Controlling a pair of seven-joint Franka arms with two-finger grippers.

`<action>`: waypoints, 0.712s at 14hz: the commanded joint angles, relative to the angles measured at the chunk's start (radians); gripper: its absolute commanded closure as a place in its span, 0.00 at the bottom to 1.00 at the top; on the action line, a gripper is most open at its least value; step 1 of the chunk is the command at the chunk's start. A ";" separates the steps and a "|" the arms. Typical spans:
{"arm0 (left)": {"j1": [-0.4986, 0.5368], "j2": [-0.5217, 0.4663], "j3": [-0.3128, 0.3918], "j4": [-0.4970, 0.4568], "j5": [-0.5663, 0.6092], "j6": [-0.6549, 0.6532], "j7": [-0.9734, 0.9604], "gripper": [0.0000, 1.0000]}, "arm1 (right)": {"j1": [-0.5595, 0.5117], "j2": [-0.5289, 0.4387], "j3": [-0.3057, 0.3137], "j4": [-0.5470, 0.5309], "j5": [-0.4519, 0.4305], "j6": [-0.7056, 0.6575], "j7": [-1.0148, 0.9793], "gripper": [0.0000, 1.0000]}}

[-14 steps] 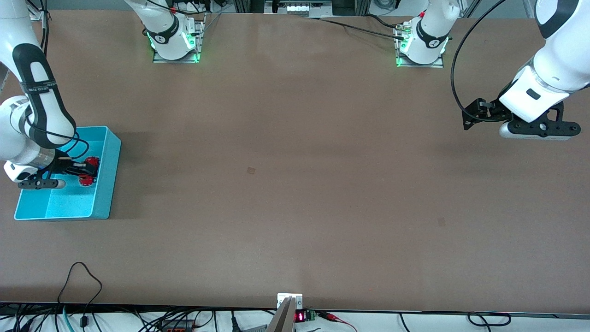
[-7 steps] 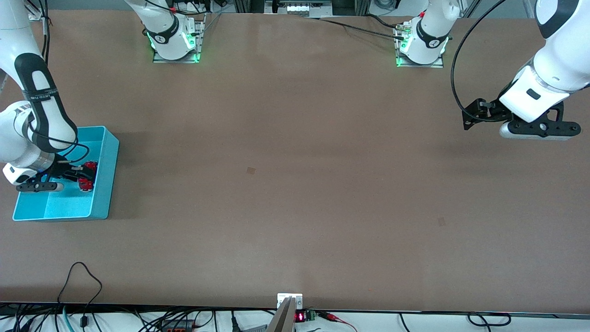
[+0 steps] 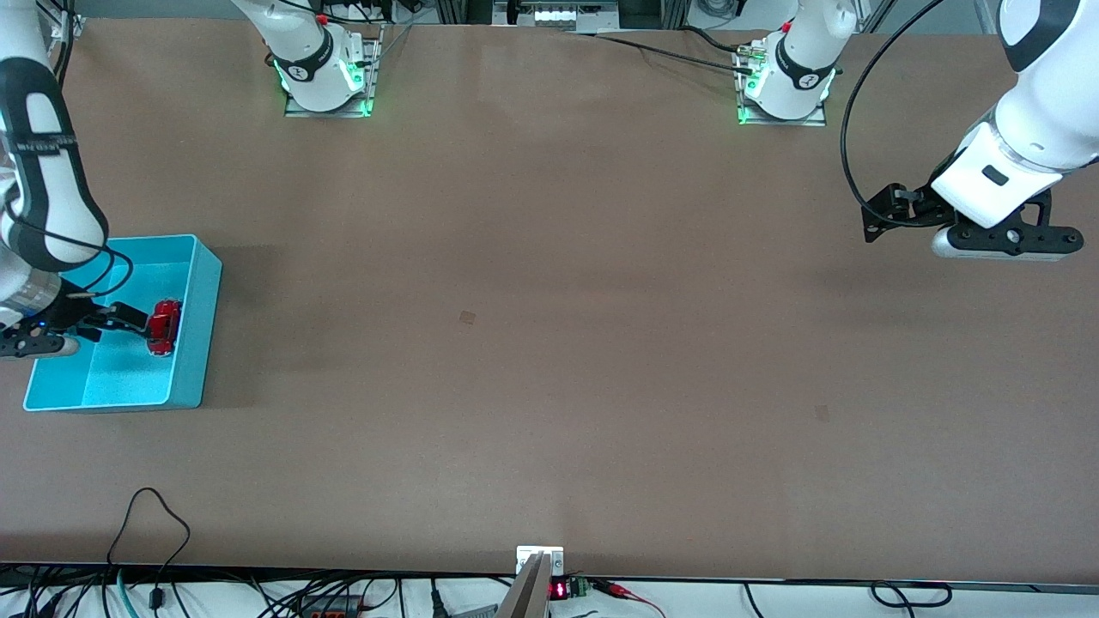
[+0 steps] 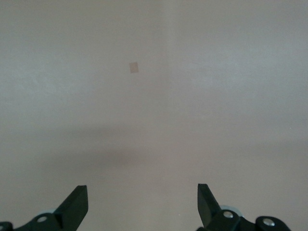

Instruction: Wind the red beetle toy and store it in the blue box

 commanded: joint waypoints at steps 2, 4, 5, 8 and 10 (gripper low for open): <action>0.003 0.009 0.000 0.020 0.004 -0.001 0.021 0.00 | 0.048 -0.087 0.000 0.077 -0.005 -0.189 0.049 0.00; 0.001 0.009 0.000 0.021 0.004 -0.001 0.020 0.00 | 0.087 -0.095 -0.003 0.186 -0.019 -0.362 0.137 0.00; 0.001 0.009 0.000 0.021 0.004 -0.001 0.021 0.00 | 0.109 -0.096 -0.007 0.236 -0.034 -0.421 0.175 0.00; 0.001 0.009 0.000 0.021 0.004 -0.001 0.021 0.00 | 0.179 -0.116 -0.013 0.345 -0.054 -0.556 0.304 0.00; 0.001 0.009 0.000 0.021 0.004 -0.001 0.020 0.00 | 0.206 -0.139 -0.012 0.381 -0.057 -0.639 0.364 0.00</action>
